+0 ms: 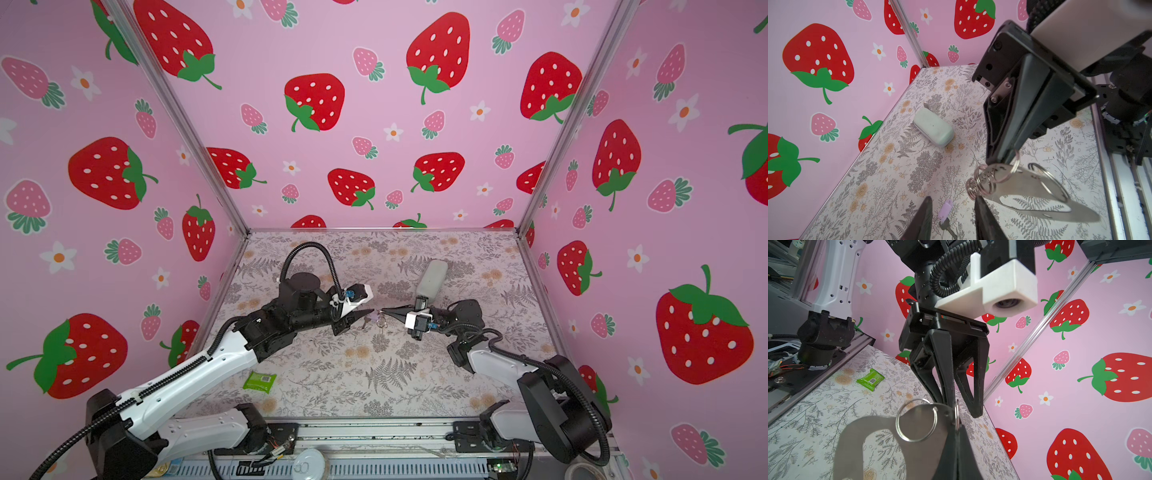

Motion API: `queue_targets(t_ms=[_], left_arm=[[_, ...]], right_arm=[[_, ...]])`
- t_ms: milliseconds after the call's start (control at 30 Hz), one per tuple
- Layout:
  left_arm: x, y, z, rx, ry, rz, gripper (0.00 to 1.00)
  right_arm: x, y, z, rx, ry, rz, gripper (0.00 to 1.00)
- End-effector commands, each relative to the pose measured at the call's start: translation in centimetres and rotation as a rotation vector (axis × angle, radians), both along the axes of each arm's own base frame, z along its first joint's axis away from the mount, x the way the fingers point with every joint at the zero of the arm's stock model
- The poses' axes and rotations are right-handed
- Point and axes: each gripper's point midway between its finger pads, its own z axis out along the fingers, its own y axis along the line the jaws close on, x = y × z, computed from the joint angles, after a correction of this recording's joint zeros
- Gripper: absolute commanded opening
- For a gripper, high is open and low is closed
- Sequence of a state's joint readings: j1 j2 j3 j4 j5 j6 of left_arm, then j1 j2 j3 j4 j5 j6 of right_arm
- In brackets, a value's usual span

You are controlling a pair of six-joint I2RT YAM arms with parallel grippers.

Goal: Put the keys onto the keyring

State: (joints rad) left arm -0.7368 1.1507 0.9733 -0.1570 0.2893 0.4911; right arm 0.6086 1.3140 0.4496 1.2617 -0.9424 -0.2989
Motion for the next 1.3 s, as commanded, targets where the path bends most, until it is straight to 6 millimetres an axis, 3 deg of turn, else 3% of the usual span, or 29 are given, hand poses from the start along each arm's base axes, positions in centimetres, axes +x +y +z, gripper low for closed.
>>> queue_targets(t_ms=[0, 133, 333, 767, 1267], left_arm=[[-0.5, -0.4, 1.0, -0.036, -0.017, -0.034, 0.35], [-1.3, -1.2, 1.9, -0.059, -0.028, -0.07, 0.33], [-1.8, -1.7, 1.0, -0.023, -0.029, -0.092, 0.3], [-2.0, -2.7, 1.9, -0.034, -0.057, -0.109, 0.24], [-2.2, -2.5, 2.2, 0.016, -0.103, -0.103, 0.18]], right_arm=[[-0.9, 0.1, 1.7, 0.037, -0.064, 0.044, 0.03], [-1.0, 0.1, 1.8, 0.041, -0.051, 0.054, 0.03], [-1.0, 0.1, 1.9, 0.04, -0.051, 0.054, 0.03], [-1.1, 0.2, 1.7, 0.02, -0.044, 0.071, 0.03], [-0.9, 0.4, 0.8, -0.015, -0.035, 0.062, 0.04]])
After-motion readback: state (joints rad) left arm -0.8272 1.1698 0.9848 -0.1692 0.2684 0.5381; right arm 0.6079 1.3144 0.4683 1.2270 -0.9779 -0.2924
